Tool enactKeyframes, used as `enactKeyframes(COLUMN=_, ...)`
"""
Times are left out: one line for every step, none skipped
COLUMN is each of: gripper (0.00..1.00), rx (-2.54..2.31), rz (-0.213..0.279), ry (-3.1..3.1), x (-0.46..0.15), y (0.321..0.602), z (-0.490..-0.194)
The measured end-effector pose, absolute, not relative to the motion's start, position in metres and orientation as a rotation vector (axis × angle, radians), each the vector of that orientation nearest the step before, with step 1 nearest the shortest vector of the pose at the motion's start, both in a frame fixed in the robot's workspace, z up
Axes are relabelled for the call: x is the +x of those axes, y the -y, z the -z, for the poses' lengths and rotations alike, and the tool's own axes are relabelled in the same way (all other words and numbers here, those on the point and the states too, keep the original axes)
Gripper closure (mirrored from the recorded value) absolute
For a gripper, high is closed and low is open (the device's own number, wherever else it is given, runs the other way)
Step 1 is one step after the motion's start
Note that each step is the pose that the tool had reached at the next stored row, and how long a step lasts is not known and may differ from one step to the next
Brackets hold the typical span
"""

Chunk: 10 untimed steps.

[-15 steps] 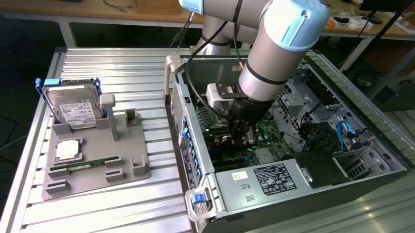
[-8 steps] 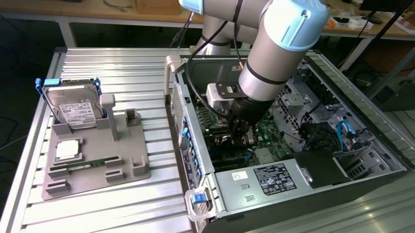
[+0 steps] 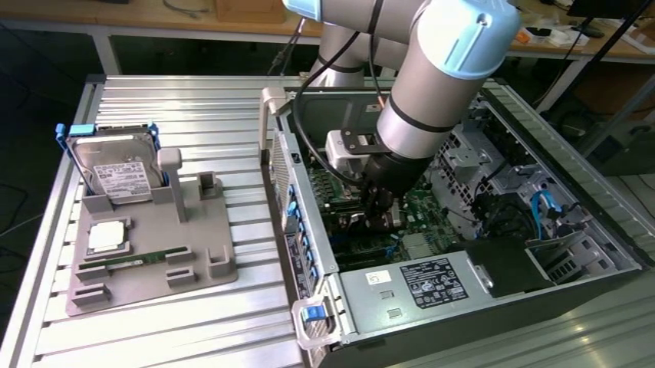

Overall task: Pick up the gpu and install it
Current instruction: 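Insert the gpu into the slot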

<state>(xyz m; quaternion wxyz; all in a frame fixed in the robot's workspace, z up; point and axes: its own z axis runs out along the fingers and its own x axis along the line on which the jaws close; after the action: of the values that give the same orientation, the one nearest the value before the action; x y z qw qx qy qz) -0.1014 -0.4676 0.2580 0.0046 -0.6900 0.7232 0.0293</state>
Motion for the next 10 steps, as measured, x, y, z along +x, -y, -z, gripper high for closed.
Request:
enactKeyframes(gripper=0.73, rx=-2.160, rz=-0.094, ry=-2.264, x=-0.1015, y=0.4676, z=-0.2579)
enactKeyframes(gripper=0.73, rx=-2.158, rz=-0.099, ry=-2.262, x=-0.1015, y=0.4676, z=-0.2576)
enactKeyframes(gripper=0.73, rx=-2.155, rz=-0.106, ry=-2.258, x=-0.1014, y=0.4676, z=-0.2573)
enactKeyframes(gripper=0.73, rx=-2.153, rz=-0.110, ry=-2.256, x=-0.1015, y=0.4675, z=-0.2572)
enactKeyframes(gripper=0.73, rx=-2.153, rz=-0.111, ry=-2.256, x=-0.1015, y=0.4676, z=-0.2571)
enactKeyframes(gripper=0.73, rx=-2.153, rz=-0.111, ry=-2.256, x=-0.1015, y=0.4679, z=-0.2571)
enactKeyframes(gripper=0.73, rx=-2.153, rz=-0.111, ry=-2.256, x=-0.1014, y=0.4683, z=-0.2570)
enactKeyframes(gripper=0.73, rx=-2.153, rz=-0.111, ry=-2.255, x=-0.1014, y=0.4689, z=-0.2570)
enactKeyframes(gripper=0.73, rx=-2.153, rz=-0.111, ry=-2.256, x=-0.1014, y=0.4693, z=-0.2570)
enactKeyframes(gripper=0.73, rx=-2.153, rz=-0.111, ry=-2.256, x=-0.1015, y=0.4695, z=-0.2570)
